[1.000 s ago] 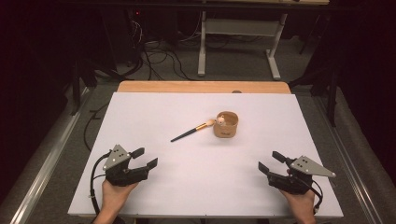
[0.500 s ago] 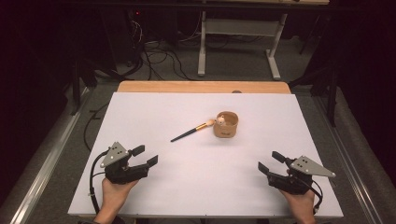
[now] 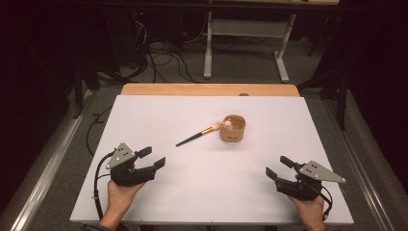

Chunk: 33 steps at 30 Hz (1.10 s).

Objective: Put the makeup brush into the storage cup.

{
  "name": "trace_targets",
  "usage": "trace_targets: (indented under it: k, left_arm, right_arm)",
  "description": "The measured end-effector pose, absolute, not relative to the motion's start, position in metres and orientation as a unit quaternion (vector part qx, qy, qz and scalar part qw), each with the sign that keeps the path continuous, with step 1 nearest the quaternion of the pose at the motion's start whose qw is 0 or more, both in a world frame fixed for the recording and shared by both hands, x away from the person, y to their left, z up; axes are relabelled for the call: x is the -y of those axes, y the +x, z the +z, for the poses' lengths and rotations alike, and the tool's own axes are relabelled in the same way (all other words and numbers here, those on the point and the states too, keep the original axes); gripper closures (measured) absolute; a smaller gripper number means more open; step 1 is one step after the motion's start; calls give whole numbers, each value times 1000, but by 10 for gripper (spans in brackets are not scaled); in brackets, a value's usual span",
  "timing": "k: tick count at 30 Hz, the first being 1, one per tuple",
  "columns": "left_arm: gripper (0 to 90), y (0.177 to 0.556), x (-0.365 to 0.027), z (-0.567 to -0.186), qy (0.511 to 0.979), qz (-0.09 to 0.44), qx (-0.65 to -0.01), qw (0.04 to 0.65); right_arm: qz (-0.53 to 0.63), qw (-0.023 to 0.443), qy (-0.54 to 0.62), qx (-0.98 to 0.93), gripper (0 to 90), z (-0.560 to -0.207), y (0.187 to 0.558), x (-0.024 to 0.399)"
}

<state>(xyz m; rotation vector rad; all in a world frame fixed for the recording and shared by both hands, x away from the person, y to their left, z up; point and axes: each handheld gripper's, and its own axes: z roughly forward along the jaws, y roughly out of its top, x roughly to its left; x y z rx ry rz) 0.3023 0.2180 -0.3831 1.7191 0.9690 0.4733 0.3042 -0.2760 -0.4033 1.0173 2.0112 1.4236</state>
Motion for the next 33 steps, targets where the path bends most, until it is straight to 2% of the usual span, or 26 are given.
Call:
trace_targets:
  k: [33]
  left_arm:
    - [349, 331, -197, -377, 717, 189, -402, 538]
  right_arm:
    - [518, 234, 366, -736, 316, -403, 305, 276]
